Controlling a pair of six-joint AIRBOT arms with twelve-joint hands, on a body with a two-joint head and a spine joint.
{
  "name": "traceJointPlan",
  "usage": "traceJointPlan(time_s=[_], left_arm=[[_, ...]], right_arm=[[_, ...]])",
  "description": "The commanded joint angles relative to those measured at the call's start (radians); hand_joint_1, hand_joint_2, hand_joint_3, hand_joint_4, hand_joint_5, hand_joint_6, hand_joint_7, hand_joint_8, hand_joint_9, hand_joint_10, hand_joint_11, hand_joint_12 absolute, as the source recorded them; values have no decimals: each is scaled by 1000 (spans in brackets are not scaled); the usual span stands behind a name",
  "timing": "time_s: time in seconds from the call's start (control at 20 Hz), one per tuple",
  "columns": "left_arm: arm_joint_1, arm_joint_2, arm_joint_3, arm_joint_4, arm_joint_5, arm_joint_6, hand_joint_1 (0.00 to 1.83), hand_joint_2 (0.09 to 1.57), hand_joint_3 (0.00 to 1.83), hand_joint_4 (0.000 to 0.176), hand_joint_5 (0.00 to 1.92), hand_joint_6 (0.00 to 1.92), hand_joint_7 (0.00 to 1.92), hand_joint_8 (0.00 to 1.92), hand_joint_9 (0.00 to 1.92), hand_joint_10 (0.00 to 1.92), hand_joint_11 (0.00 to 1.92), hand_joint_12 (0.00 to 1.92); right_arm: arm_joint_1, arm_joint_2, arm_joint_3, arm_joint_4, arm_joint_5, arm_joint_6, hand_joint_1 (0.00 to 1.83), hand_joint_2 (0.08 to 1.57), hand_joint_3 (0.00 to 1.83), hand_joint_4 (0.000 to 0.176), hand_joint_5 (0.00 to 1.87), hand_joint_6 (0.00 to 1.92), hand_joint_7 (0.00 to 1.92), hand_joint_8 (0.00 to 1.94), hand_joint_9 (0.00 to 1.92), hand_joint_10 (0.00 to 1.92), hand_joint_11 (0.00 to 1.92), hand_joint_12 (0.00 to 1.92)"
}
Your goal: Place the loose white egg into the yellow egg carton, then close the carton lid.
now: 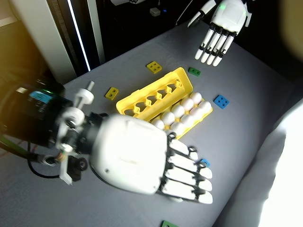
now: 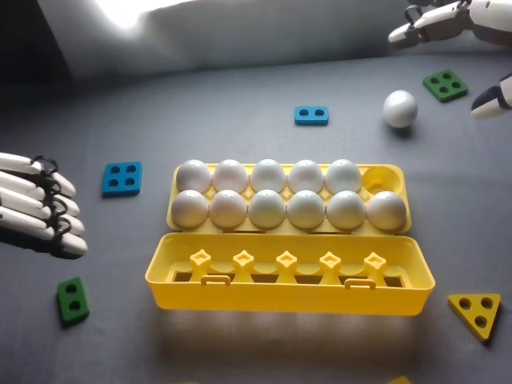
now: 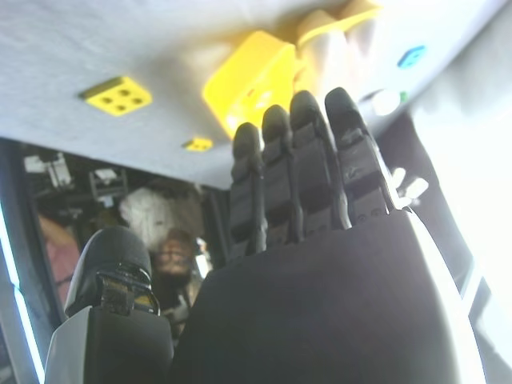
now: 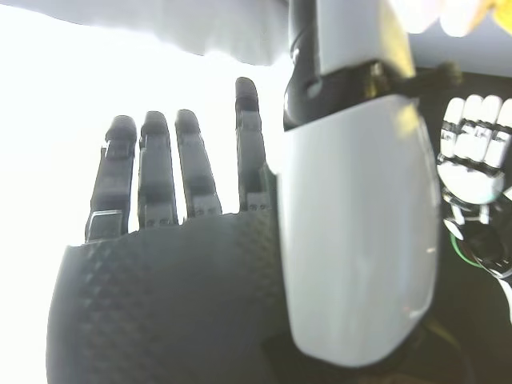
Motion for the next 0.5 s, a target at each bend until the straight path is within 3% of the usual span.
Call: traceJointPlan(time_s=[0.0,0.1,0.25,0.3,0.35,0.4,0.45], left_arm=[[1,17,11,-63,-52,3,0,1182,0,0,299,0,289,3,228,3,0,375],[10,16,16,-63,-69,7,0,1182,0,0,299,1,293,3,236,4,0,401],[38,22,19,-72,-97,38,0,1182,0,0,308,4,298,4,238,4,0,414],[46,18,22,-72,-101,40,0,1182,0,0,308,4,298,4,238,4,0,414],[55,13,24,-72,-103,45,0,1184,0,0,315,4,297,2,236,2,0,403],[64,7,26,-72,-102,45,0,1184,0,0,315,4,297,2,236,2,0,403],[69,3,26,-72,-99,45,0,1185,1,0,313,2,292,0,231,0,0,400]], right_arm=[[14,6,21,-34,117,32,1127,878,3,142,438,15,0,0,0,0,50,50],[12,-13,64,-166,154,155,1132,884,0,125,490,8,0,0,0,0,1,194],[6,-44,136,-356,255,314,1147,902,4,96,565,19,0,0,0,0,0,238],[3,-54,161,-385,279,332,1147,902,4,96,565,19,0,0,0,0,0,238],[-3,-64,190,-412,311,366,1162,910,1,72,632,14,60,2,0,0,0,234],[-9,-71,215,-439,339,383,1162,910,1,72,632,14,60,2,0,0,0,234],[-14,-77,234,-453,366,388,1165,915,2,57,664,13,62,3,0,0,0,245]])
